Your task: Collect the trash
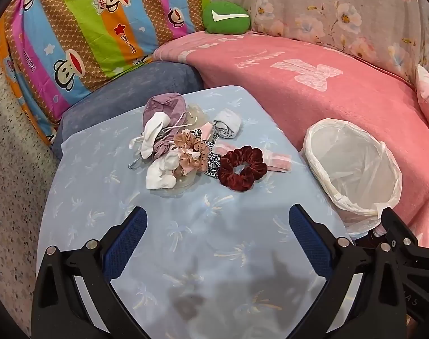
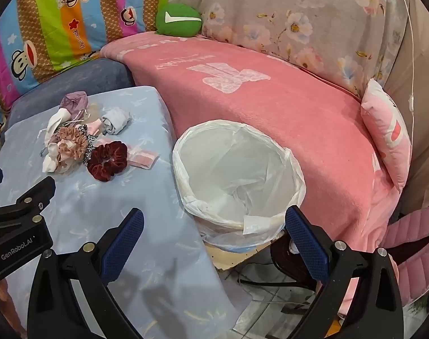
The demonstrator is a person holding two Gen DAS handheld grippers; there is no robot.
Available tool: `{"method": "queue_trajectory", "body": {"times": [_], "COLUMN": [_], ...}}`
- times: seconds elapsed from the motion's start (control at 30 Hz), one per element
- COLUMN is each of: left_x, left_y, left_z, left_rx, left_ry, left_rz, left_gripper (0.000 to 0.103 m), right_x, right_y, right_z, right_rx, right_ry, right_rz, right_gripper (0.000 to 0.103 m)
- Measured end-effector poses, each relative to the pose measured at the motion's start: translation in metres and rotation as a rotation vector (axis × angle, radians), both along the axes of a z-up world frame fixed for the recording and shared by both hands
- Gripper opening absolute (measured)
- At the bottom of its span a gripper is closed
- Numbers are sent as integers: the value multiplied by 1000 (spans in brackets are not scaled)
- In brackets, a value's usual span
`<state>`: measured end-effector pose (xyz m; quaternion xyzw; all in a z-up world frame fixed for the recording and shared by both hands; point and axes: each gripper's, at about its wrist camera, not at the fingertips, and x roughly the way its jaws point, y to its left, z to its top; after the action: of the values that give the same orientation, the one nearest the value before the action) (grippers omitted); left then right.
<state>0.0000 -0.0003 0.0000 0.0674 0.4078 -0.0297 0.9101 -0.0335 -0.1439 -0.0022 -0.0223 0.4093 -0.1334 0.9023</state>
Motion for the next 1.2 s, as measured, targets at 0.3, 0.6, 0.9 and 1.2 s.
{"method": "queue_trajectory", "body": {"times": [0.3, 0.6, 0.9, 1.2], "left_x": [0, 2, -3, 0], "left_y": [0, -8, -16, -4], "left_z": [0, 3, 6, 3], "left_rx": [-5, -6, -9, -24], "left_ry": [-1, -7, -10, -14], "left_rz": [0, 1, -2, -8], "left_gripper": [96, 96, 96, 96], "right_x": [1, 2, 3, 4], "right_y": [0, 0, -3, -2], "right_z": [0, 0, 2, 2], "right_rx": [-5, -6, -2, -9], "right_ry": [-3, -4, -6, -6], "right_rz": [-2, -5, -4, -9], "right_gripper": [97, 97, 97, 97]}}
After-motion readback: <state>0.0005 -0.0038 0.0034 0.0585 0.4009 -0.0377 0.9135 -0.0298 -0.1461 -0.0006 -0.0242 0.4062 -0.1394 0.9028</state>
